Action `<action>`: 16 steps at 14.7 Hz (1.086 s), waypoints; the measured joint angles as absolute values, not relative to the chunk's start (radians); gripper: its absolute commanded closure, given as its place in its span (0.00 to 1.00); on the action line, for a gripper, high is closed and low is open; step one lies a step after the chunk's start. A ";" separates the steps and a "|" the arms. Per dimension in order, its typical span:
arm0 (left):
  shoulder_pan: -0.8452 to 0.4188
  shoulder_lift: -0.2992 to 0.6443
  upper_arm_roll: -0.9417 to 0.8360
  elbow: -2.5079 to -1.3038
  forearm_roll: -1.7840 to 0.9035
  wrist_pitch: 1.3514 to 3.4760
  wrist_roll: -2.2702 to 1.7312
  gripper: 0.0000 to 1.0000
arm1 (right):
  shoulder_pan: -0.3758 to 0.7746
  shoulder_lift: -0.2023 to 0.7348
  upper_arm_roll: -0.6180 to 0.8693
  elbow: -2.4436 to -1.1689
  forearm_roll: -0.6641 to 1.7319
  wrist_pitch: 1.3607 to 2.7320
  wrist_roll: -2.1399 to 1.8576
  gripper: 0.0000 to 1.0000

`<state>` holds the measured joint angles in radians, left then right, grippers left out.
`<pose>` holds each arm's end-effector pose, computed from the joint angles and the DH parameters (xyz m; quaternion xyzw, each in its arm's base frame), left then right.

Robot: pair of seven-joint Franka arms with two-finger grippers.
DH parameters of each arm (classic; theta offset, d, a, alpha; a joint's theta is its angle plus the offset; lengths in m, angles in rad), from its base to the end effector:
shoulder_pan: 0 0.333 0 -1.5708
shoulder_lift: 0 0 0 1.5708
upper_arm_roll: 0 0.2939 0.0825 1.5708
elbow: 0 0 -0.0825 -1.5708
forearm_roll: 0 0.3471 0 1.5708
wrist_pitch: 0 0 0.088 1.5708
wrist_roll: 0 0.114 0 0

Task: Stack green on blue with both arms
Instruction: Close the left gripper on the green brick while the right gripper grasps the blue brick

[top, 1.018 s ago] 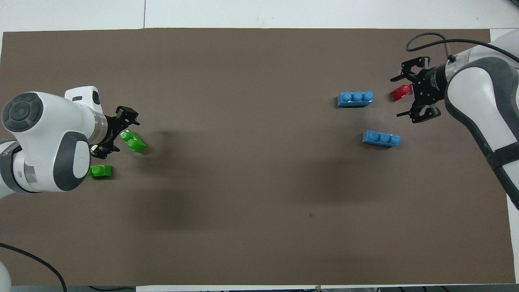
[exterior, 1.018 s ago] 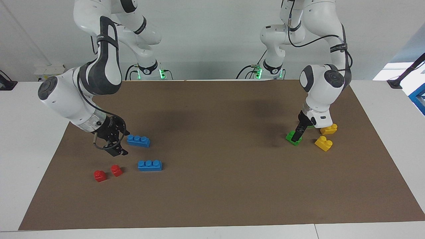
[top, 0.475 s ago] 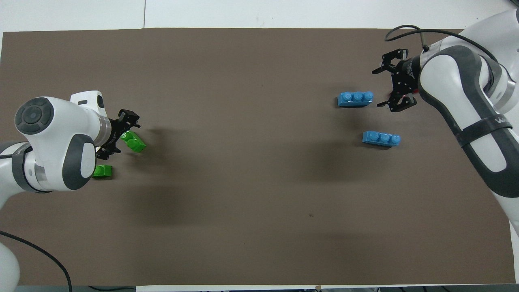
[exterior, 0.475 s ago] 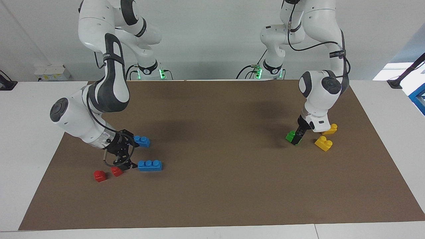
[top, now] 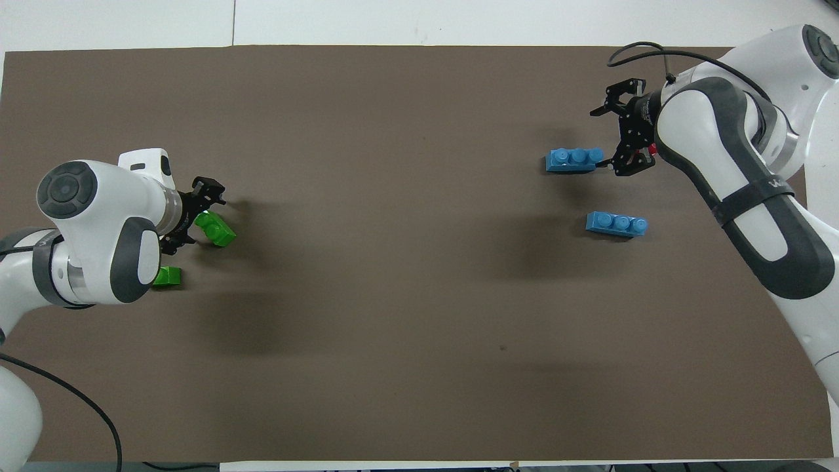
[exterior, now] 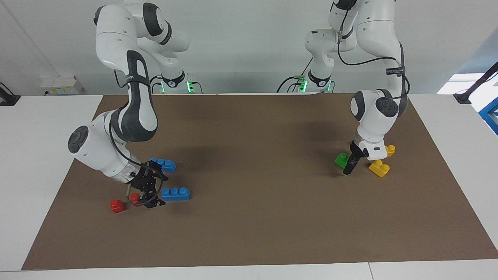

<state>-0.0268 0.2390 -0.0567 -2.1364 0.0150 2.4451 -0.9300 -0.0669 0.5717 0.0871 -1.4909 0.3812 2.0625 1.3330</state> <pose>0.5437 -0.0450 0.2987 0.9131 0.4063 0.0299 0.0185 0.6632 0.0260 0.3362 -0.7154 0.6723 0.1191 0.1483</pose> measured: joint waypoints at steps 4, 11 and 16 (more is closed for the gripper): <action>-0.027 0.239 -0.058 -2.136 0.015 2.445 -0.927 0.09 | -0.050 0.594 0.087 -1.477 0.382 2.103 1.333 0.00; -0.027 0.240 -0.060 -2.136 0.016 2.445 -0.926 1.00 | -0.048 0.607 0.085 -1.498 0.382 2.128 1.333 0.00; -0.027 0.240 -0.060 -2.136 0.017 2.445 -0.919 1.00 | -0.048 0.607 0.085 -1.553 0.382 2.144 1.333 0.00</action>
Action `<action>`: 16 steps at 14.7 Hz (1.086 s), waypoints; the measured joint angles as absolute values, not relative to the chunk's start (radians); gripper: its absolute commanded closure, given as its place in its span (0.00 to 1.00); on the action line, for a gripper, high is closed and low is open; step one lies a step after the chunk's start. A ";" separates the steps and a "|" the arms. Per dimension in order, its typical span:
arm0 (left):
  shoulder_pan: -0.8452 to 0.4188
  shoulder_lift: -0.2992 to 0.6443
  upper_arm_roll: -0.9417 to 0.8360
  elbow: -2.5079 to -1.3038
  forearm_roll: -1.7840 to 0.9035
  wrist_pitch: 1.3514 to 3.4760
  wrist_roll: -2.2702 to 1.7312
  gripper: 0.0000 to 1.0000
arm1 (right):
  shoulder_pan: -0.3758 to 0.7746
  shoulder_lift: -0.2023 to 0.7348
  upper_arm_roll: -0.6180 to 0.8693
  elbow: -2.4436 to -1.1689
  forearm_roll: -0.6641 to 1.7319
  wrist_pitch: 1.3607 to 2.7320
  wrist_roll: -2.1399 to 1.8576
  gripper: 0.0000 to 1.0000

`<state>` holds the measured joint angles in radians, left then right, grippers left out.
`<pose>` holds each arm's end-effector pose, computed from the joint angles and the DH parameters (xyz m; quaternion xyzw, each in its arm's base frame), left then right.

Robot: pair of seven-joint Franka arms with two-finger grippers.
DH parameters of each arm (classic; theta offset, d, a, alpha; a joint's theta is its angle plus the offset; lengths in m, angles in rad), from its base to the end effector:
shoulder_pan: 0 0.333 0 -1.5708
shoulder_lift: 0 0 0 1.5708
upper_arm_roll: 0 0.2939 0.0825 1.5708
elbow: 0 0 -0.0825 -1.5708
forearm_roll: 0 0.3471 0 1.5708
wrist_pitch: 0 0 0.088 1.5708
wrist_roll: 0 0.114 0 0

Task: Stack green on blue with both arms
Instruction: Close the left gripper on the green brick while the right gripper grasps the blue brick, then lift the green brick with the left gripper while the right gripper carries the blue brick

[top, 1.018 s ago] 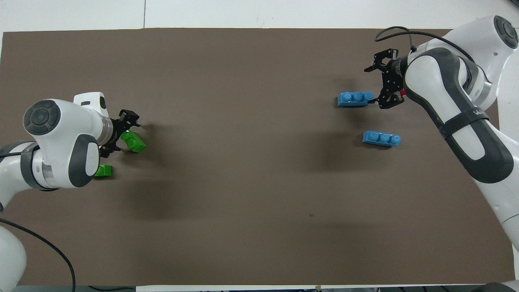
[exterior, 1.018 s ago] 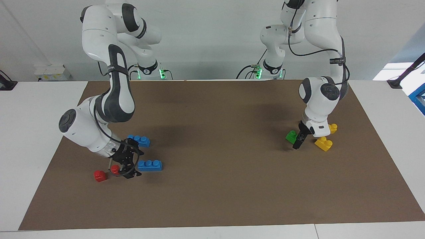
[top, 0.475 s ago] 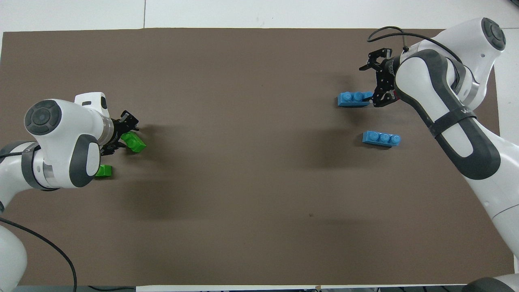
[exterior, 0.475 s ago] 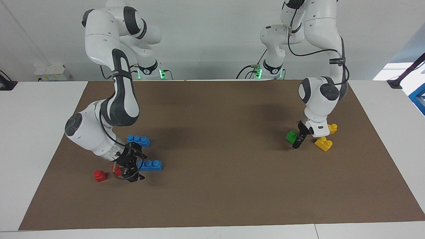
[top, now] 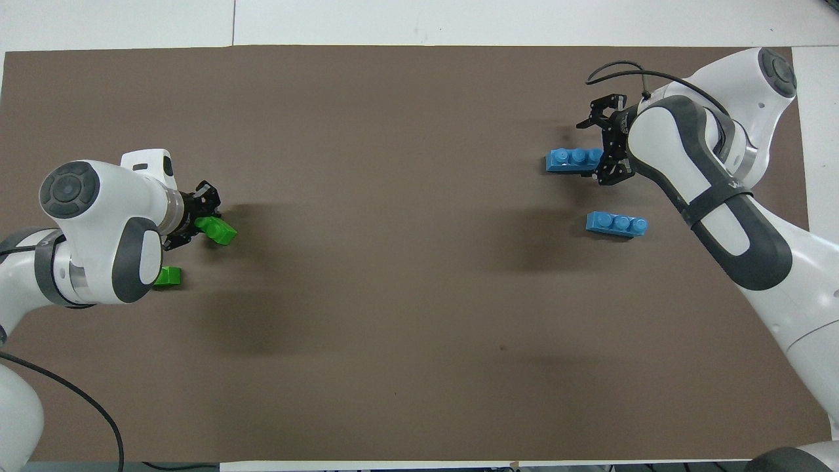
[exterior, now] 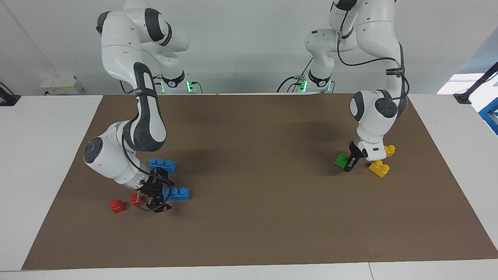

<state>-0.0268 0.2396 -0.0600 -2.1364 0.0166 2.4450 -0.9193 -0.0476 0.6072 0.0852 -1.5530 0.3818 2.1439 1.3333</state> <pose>0.5436 -0.0468 0.2984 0.9161 0.3994 0.0297 0.0181 0.6574 0.0347 0.2924 -0.7118 0.6782 0.1220 0.1361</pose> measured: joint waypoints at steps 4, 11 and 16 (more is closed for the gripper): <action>-0.027 0.240 -0.060 -2.133 0.017 2.445 -0.914 1.00 | -0.055 0.603 0.085 -1.565 0.382 2.144 1.333 0.00; -0.030 0.231 -0.070 -1.960 0.017 2.229 -0.910 1.00 | -0.082 0.600 0.084 -1.572 0.382 2.144 1.327 0.02; -0.064 0.203 -0.101 -1.752 0.009 1.944 -0.954 1.00 | -0.082 0.599 0.085 -1.574 0.382 2.144 1.326 0.16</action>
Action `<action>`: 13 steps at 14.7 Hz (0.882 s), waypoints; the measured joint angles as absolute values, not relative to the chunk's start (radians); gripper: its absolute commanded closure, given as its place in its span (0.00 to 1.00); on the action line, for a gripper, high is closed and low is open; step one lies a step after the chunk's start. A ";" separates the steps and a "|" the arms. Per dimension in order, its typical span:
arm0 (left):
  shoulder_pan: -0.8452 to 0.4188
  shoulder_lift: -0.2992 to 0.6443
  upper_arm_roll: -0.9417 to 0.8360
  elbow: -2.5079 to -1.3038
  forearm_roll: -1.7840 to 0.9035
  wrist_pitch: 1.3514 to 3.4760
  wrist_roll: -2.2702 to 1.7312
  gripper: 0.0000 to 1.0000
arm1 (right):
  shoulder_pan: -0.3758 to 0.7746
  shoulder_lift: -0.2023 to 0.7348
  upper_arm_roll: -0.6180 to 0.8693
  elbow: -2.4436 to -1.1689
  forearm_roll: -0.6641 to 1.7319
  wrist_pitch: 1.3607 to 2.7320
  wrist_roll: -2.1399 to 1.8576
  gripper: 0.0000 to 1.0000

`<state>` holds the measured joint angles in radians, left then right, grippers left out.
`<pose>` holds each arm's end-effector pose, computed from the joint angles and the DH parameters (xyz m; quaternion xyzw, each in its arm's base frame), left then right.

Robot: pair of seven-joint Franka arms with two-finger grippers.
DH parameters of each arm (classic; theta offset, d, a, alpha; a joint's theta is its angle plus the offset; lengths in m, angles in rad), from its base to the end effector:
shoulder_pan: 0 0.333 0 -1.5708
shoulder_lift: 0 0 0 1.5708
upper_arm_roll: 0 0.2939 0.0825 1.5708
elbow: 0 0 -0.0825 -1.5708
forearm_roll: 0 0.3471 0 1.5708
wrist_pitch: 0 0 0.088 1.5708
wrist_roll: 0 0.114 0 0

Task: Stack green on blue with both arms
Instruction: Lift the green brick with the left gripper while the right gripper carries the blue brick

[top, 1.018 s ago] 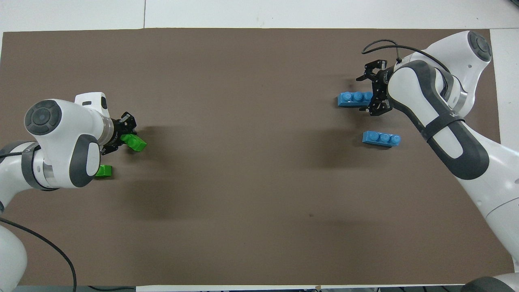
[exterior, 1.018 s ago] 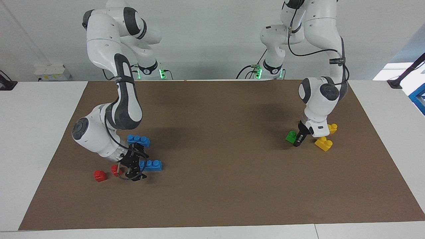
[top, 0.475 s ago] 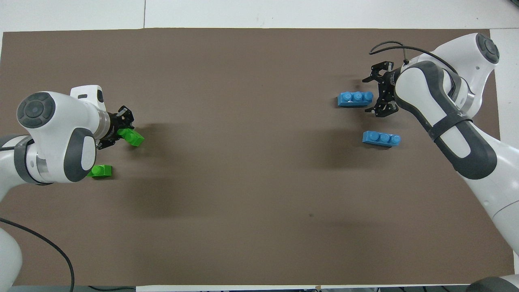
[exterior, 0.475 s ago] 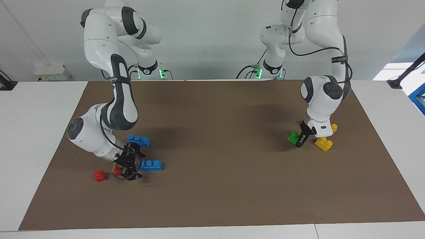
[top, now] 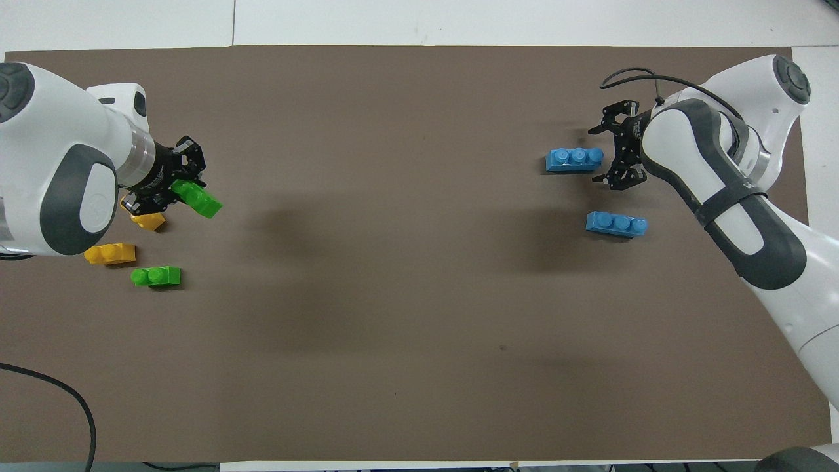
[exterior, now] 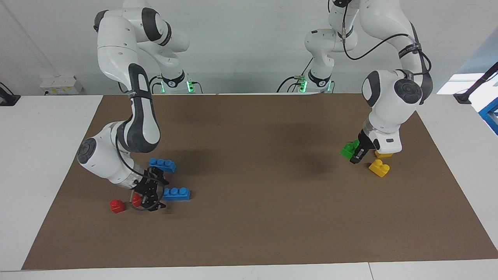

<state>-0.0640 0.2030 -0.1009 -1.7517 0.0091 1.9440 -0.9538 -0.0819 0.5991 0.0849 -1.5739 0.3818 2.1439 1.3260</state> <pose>0.5722 -0.0912 0.4363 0.9234 0.3836 -0.0072 0.0025 0.6535 0.0124 0.2889 -0.7021 0.6884 0.1235 0.1339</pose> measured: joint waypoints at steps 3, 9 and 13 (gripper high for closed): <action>-0.131 0.192 -0.112 -1.699 0.007 1.890 -1.101 1.00 | -0.082 0.598 0.085 -1.574 0.382 2.144 1.326 0.38; -0.235 0.192 -0.117 -1.640 0.007 1.845 -1.428 1.00 | -0.101 0.598 0.084 -1.574 0.382 2.140 1.317 0.93; -0.278 0.182 -0.120 -1.634 0.008 1.843 -1.597 1.00 | -0.100 0.598 0.086 -1.575 0.382 2.140 1.297 0.94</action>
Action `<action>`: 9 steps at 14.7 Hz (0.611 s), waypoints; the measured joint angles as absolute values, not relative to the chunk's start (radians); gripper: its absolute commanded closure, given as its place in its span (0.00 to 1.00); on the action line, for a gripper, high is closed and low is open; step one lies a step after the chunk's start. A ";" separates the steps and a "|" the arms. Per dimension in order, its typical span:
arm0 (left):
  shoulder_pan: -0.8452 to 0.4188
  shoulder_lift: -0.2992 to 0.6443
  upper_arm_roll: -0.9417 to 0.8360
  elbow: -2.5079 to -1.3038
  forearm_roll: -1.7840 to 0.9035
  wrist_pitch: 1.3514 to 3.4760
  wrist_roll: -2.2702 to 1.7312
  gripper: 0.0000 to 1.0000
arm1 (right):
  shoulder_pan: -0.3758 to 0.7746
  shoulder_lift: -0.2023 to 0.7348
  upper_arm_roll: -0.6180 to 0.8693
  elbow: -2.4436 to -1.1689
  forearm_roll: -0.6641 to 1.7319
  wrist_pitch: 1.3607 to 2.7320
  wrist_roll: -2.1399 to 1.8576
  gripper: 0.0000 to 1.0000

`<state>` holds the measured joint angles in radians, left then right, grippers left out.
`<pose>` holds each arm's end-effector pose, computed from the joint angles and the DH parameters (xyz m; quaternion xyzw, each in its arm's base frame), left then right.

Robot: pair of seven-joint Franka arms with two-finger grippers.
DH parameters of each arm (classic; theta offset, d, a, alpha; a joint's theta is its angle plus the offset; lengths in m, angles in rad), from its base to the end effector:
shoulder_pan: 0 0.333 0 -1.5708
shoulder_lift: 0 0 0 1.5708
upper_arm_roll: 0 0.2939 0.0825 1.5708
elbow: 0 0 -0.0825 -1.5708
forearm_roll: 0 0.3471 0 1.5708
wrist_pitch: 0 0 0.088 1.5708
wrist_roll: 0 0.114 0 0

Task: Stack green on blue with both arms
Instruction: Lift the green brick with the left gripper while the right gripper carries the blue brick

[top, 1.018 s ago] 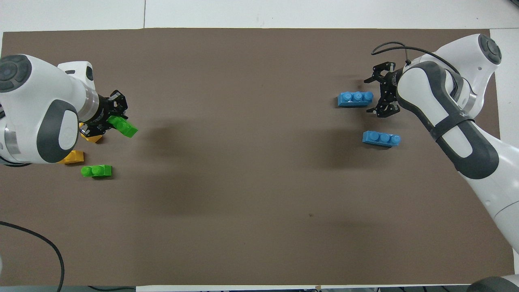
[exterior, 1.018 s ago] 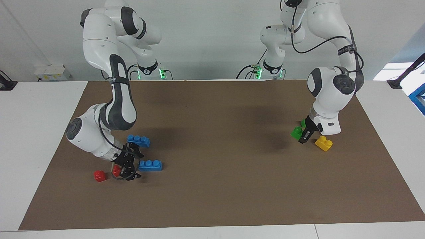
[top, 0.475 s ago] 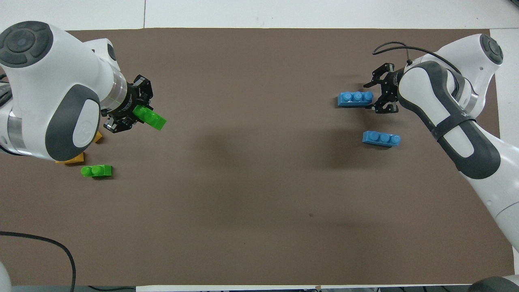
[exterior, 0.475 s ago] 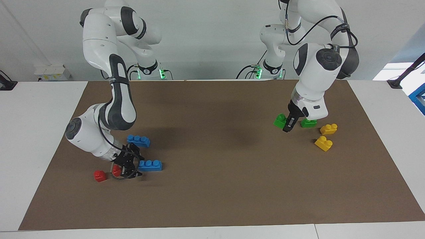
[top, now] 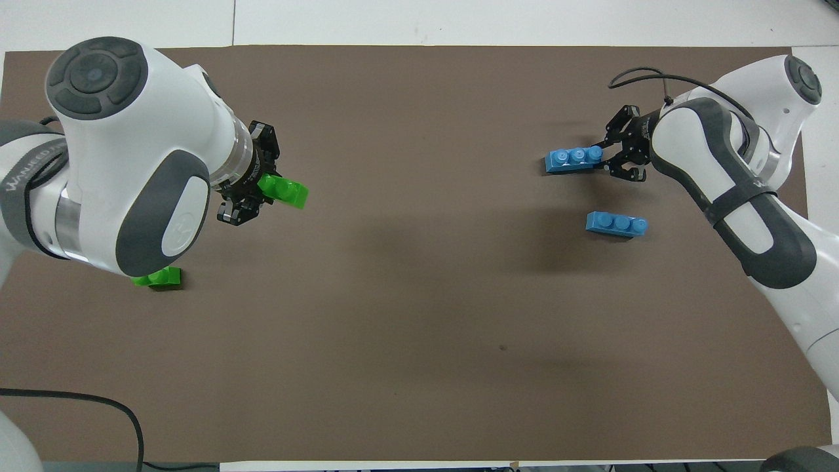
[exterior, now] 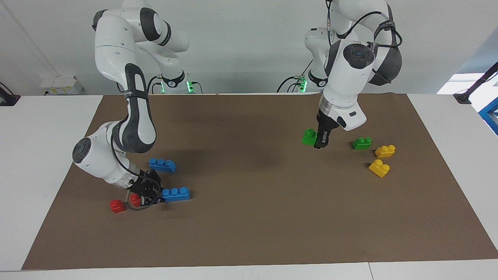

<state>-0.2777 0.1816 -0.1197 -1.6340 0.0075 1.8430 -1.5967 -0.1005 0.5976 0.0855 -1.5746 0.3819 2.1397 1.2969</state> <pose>0.5385 -0.2204 0.4922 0.8253 0.5644 0.0018 0.0159 0.6531 0.0008 0.2893 -0.7061 0.6841 0.1219 0.1361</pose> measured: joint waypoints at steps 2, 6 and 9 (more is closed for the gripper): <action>-0.282 0.169 -0.120 -1.633 0.008 1.840 -1.620 1.00 | -0.099 0.598 0.086 -1.575 0.385 2.139 1.295 1.00; -0.283 0.150 -0.125 -1.633 0.007 1.831 -1.642 1.00 | -0.087 0.593 0.092 -1.571 0.434 2.120 1.296 1.00; -0.287 0.145 -0.132 -1.633 0.007 1.831 -1.669 1.00 | -0.050 0.572 0.094 -1.568 0.445 2.116 1.353 1.00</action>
<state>-0.2870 0.1449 -0.1319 -1.6332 0.0075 1.8310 -1.6687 -0.0499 0.5719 0.0944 -1.5680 0.4452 2.1160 1.3531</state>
